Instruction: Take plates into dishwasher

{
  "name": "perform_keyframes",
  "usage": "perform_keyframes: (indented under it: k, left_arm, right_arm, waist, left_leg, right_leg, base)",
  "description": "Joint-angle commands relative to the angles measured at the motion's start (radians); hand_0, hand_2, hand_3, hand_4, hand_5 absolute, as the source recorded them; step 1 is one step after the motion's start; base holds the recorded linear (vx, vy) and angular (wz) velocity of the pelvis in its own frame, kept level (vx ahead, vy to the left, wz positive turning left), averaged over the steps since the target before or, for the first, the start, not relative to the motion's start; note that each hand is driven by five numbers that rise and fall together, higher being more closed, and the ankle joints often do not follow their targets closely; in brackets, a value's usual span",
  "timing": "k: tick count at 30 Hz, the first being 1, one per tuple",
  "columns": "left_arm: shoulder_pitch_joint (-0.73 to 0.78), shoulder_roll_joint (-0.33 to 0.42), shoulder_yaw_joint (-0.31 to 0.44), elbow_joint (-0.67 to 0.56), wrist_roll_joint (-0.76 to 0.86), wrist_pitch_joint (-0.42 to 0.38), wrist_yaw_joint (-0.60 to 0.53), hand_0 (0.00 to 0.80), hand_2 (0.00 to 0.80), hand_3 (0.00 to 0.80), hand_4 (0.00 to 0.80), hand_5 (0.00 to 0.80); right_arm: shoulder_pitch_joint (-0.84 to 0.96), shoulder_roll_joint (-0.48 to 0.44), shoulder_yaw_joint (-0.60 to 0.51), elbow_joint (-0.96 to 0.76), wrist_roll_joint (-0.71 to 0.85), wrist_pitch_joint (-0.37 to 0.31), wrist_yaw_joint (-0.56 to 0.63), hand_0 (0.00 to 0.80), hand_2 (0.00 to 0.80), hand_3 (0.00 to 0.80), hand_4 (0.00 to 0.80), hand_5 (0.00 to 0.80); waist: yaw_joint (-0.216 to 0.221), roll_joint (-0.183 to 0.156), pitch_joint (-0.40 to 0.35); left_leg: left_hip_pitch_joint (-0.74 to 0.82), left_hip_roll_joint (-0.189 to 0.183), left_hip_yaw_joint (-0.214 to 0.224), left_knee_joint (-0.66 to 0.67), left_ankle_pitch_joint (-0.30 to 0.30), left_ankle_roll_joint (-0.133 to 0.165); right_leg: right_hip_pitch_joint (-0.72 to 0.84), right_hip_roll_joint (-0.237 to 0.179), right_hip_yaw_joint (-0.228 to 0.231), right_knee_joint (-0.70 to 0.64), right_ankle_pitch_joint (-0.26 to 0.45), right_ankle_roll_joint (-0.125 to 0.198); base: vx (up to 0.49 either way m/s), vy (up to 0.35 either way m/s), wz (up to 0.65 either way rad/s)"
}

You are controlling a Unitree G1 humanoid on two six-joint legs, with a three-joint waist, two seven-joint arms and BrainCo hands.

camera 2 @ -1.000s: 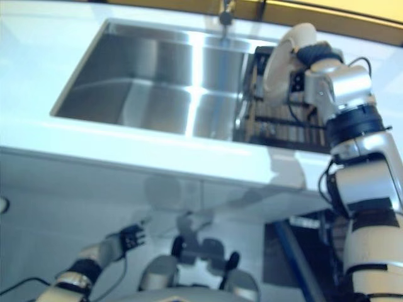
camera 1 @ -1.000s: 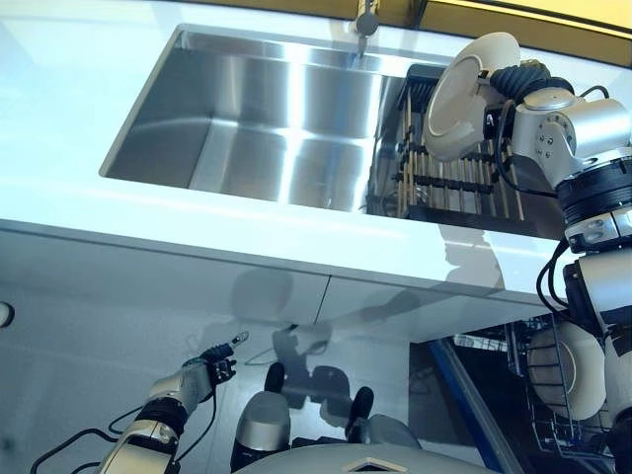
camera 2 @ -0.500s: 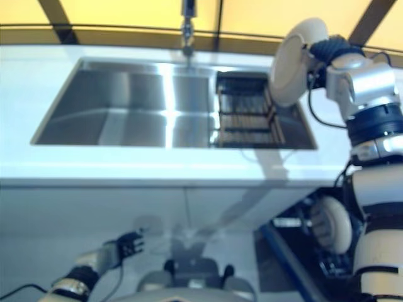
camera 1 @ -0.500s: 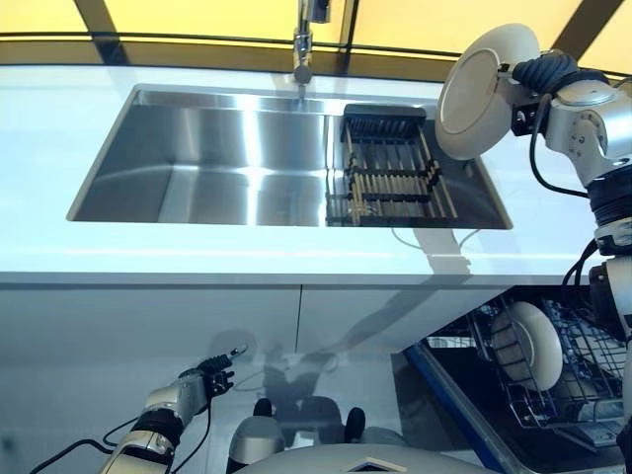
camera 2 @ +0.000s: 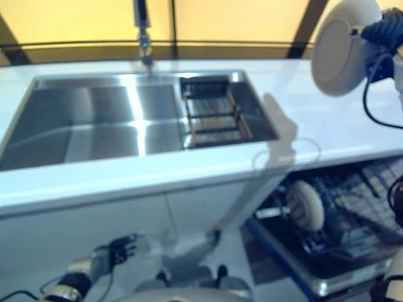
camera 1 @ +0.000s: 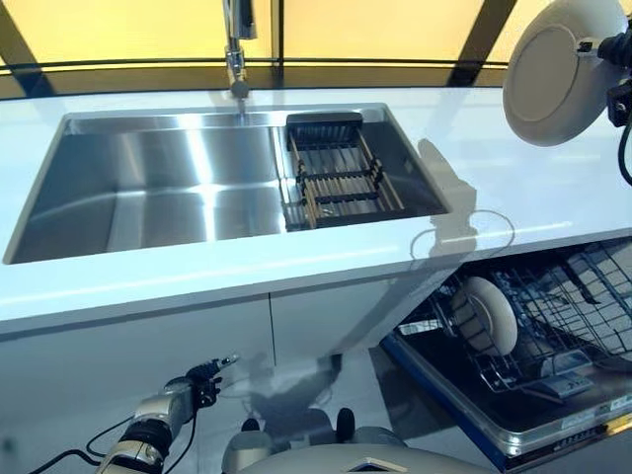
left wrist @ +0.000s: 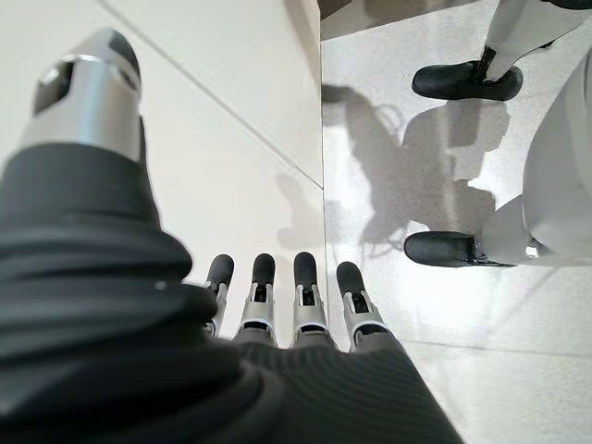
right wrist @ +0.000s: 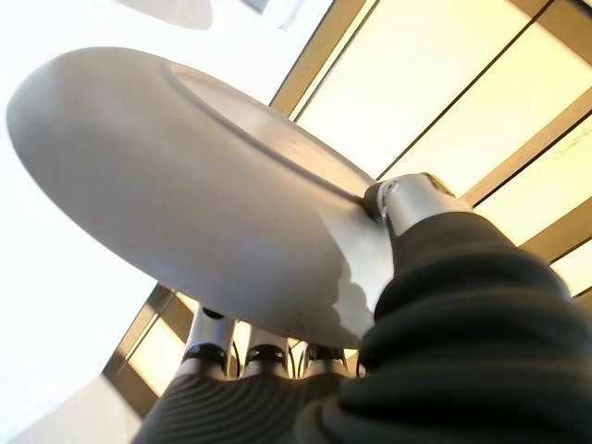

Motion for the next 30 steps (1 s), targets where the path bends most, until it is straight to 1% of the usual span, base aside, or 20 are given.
perform_keyframes:
  k: [1, 2, 3, 4, 5, 6, 8, 10, 11, 13, 14, 15, 16, 18, 19, 22, 25, 30]
  left_arm:
    - [-0.009, 0.002, 0.029, 0.067, 0.013, -0.069, -0.011, 0.0, 0.0, 0.0, 0.0, 0.0]
    - [0.001, -0.02, 0.017, 0.093, 0.014, -0.115, 0.005, 0.0, 0.0, 0.0, 0.0, 0.0]
    - [0.013, -0.042, 0.02, 0.091, 0.022, -0.135, 0.025, 0.0, 0.0, 0.0, 0.0, 0.0]
    - [0.02, -0.049, 0.021, 0.078, 0.056, -0.155, 0.095, 0.0, 0.0, 0.0, 0.0, 0.0]
    - [0.019, -0.056, 0.028, 0.111, 0.066, -0.187, 0.092, 0.0, 0.0, 0.0, 0.0, 0.0]
    - [0.016, -0.06, 0.028, 0.13, 0.067, -0.208, 0.1, 0.0, 0.0, 0.0, 0.0, 0.0]
    - [0.019, -0.057, 0.039, 0.092, 0.074, -0.181, 0.118, 0.0, 0.0, 0.0, 0.0, 0.0]
    - [0.025, -0.034, 0.05, 0.053, 0.068, -0.145, 0.115, 0.0, 0.0, 0.0, 0.0, 0.0]
    - [0.03, -0.024, 0.059, 0.04, 0.07, -0.132, 0.108, 0.0, 0.0, 0.0, 0.0, 0.0]
    - [0.042, -0.006, 0.078, 0.024, 0.065, -0.117, 0.092, 0.0, 0.0, 0.0, 0.0, 0.0]
    - [0.046, 0.001, 0.085, 0.019, 0.038, -0.126, 0.047, 0.0, 0.0, 0.0, 0.0, 0.0]
    - [0.047, 0.004, 0.086, 0.019, 0.037, -0.126, 0.043, 0.0, 0.0, 0.0, 0.0, 0.0]
    - [0.044, -0.009, 0.097, 0.067, 0.047, -0.168, 0.035, 0.0, 0.0, 0.0, 0.0, 0.0]
    - [0.039, -0.029, 0.089, 0.079, 0.044, -0.188, 0.054, 0.0, 0.0, 0.0, 0.0, 0.0]
    - [0.038, -0.033, 0.087, 0.063, 0.045, -0.178, 0.061, 0.0, 0.0, 0.0, 0.0, 0.0]
    - [0.04, -0.024, 0.094, 0.024, 0.047, -0.149, 0.059, 0.0, 0.0, 0.0, 0.0, 0.0]
    - [0.047, -0.009, 0.115, 0.005, 0.056, -0.132, 0.038, 0.0, 0.0, 0.0, 0.0, 0.0]
    - [0.057, 0.023, 0.149, -0.003, 0.074, -0.116, -0.005, 0.0, 0.0, 0.0, 0.0, 0.0]
  right_arm:
    - [0.04, -0.118, -0.03, -0.078, -0.075, -0.082, 0.035, 0.8, 0.8, 0.8, 0.8, 0.8]
    - [0.119, -0.121, -0.087, -0.106, -0.074, -0.088, 0.029, 0.8, 0.8, 0.8, 0.8, 0.8]
    - [0.185, -0.126, -0.132, -0.136, -0.083, -0.088, 0.027, 0.8, 0.8, 0.8, 0.8, 0.8]
    - [0.246, -0.132, -0.182, -0.164, -0.09, -0.081, 0.03, 0.8, 0.8, 0.8, 0.8, 0.8]
    - [0.313, -0.129, -0.236, -0.189, -0.103, -0.085, 0.033, 0.8, 0.8, 0.8, 0.8, 0.8]
    - [0.38, -0.125, -0.281, -0.198, -0.107, -0.104, 0.03, 0.8, 0.8, 0.8, 0.8, 0.8]
    - [0.469, -0.13, -0.355, -0.231, -0.116, -0.1, 0.046, 0.8, 0.8, 0.8, 0.8, 0.8]
    - [0.54, -0.135, -0.416, -0.258, -0.129, -0.091, 0.072, 0.8, 0.8, 0.8, 0.8, 0.8]
    - [0.573, -0.134, -0.441, -0.26, -0.14, -0.099, 0.087, 0.8, 0.8, 0.8, 0.8, 0.8]
    - [0.637, -0.123, -0.481, -0.264, -0.151, -0.121, 0.113, 0.8, 0.8, 0.8, 0.8, 0.8]
    - [0.672, -0.114, -0.502, -0.275, -0.158, -0.124, 0.123, 0.8, 0.8, 0.8, 0.8, 0.8]
    - [0.685, -0.111, -0.511, -0.279, -0.162, -0.123, 0.129, 0.8, 0.8, 0.8, 0.8, 0.8]
    - [0.744, -0.079, -0.544, -0.295, -0.18, -0.146, 0.132, 0.8, 0.8, 0.8, 0.8, 0.8]
    - [0.797, -0.035, -0.549, -0.301, -0.208, -0.173, 0.117, 0.8, 0.8, 0.8, 0.8, 0.8]
    - [0.818, -0.023, -0.559, -0.31, -0.228, -0.167, 0.127, 0.8, 0.8, 0.8, 0.8, 0.8]
    - [0.853, -0.027, -0.584, -0.323, -0.261, -0.156, 0.184, 0.8, 0.8, 0.8, 0.8, 0.8]
    - [0.912, -0.009, -0.612, -0.332, -0.307, -0.179, 0.217, 0.8, 0.8, 0.8, 0.8, 0.8]
    - [0.977, 0.025, -0.627, -0.357, -0.345, -0.185, 0.249, 0.8, 0.8, 0.8, 0.8, 0.8]
  waist:
    - [-0.007, 0.005, -0.035]
    - [-0.012, -0.001, -0.036]
    - [-0.019, -0.003, -0.035]
    - [-0.022, -0.006, -0.032]
    - [-0.028, -0.008, -0.031]
    - [-0.035, -0.013, -0.029]
    - [-0.041, -0.013, -0.024]
    - [-0.049, -0.006, -0.018]
    - [-0.051, -0.002, -0.017]
    - [-0.057, 0.008, -0.017]
    - [-0.06, 0.012, -0.017]
    - [-0.061, 0.013, -0.017]
    - [-0.07, 0.012, -0.018]
    - [-0.077, 0.011, -0.016]
    - [-0.079, 0.012, -0.012]
    - [-0.083, 0.018, -0.006]
    - [-0.087, 0.025, 0.001]
    - [-0.089, 0.032, 0.01]
  left_leg:
    - [0.008, -0.056, -0.016, 0.027, -0.085, 0.065]
    - [0.005, -0.055, -0.017, 0.028, -0.087, 0.063]
    - [0.004, -0.055, -0.017, 0.03, -0.089, 0.064]
    - [0.004, -0.056, -0.017, 0.031, -0.091, 0.065]
    - [0.003, -0.057, -0.017, 0.033, -0.093, 0.067]
    - [0.0, -0.056, -0.015, 0.037, -0.095, 0.068]
    - [-0.002, -0.056, -0.014, 0.041, -0.099, 0.07]
    - [0.0, -0.056, -0.014, 0.042, -0.1, 0.073]
    - [0.002, -0.056, -0.013, 0.041, -0.1, 0.073]
    - [0.006, -0.056, -0.01, 0.04, -0.099, 0.075]
    - [0.008, -0.056, -0.007, 0.039, -0.099, 0.076]
    - [0.008, -0.057, -0.006, 0.039, -0.099, 0.077]
    - [0.009, -0.057, -0.001, 0.04, -0.103, 0.08]
    - [0.009, -0.054, 0.005, 0.041, -0.104, 0.08]
    - [0.01, -0.055, 0.007, 0.042, -0.104, 0.08]
    - [0.012, -0.055, 0.007, 0.039, -0.102, 0.08]
    - [0.012, -0.055, 0.007, 0.039, -0.102, 0.082]
    - [0.008, -0.057, 0.011, 0.041, -0.1, 0.085]
  right_leg:
    - [0.005, -0.005, -0.008, 0.03, -0.015, 0.056]
    - [0.003, -0.002, -0.005, 0.031, -0.015, 0.055]
    - [0.0, 0.001, 0.0, 0.031, -0.016, 0.055]
    - [-0.001, 0.002, 0.002, 0.032, -0.017, 0.054]
    - [-0.002, 0.003, 0.004, 0.034, -0.018, 0.053]
    - [-0.005, 0.005, 0.007, 0.035, -0.018, 0.052]
    - [-0.01, 0.007, 0.014, 0.037, -0.019, 0.052]
    - [-0.016, 0.008, 0.016, 0.042, -0.017, 0.052]
    - [-0.017, 0.008, 0.018, 0.044, -0.017, 0.053]
    - [-0.018, 0.01, 0.022, 0.045, -0.018, 0.052]
    - [-0.017, 0.01, 0.024, 0.046, -0.02, 0.051]
    - [-0.017, 0.01, 0.025, 0.046, -0.02, 0.051]
    - [-0.02, 0.011, 0.025, 0.05, -0.023, 0.051]
    - [-0.021, 0.013, 0.031, 0.051, -0.023, 0.049]
    - [-0.02, 0.013, 0.031, 0.053, -0.025, 0.049]
    - [-0.022, 0.012, 0.03, 0.055, -0.025, 0.047]
    - [-0.023, 0.011, 0.028, 0.057, -0.025, 0.049]
    - [-0.031, 0.01, 0.029, 0.061, -0.022, 0.05]
  base:
    - [0.037, -0.105, -0.19]
    - [0.02, -0.135, -0.19]
    - [0.016, -0.114, -0.13]
    - [0.015, -0.109, -0.07]
    - [0.002, -0.115, -0.05]
    - [-0.011, -0.11, -0.04]
    - [-0.015, -0.064, -0.02]
    - [0.0, -0.031, -0.07]
    - [0.01, -0.022, -0.14]
    - [0.03, -0.011, -0.15]
    - [0.04, -0.008, -0.11]
    - [0.035, -0.04, -0.06]
    - [0.024, -0.054, -0.04]
    - [0.025, -0.055, -0.04]
    - [0.028, -0.039, -0.07]
    - [0.008, -0.01, -0.02]
    - [0.0, 0.0, 0.0]
    - [0.002, -0.006, 0.0]
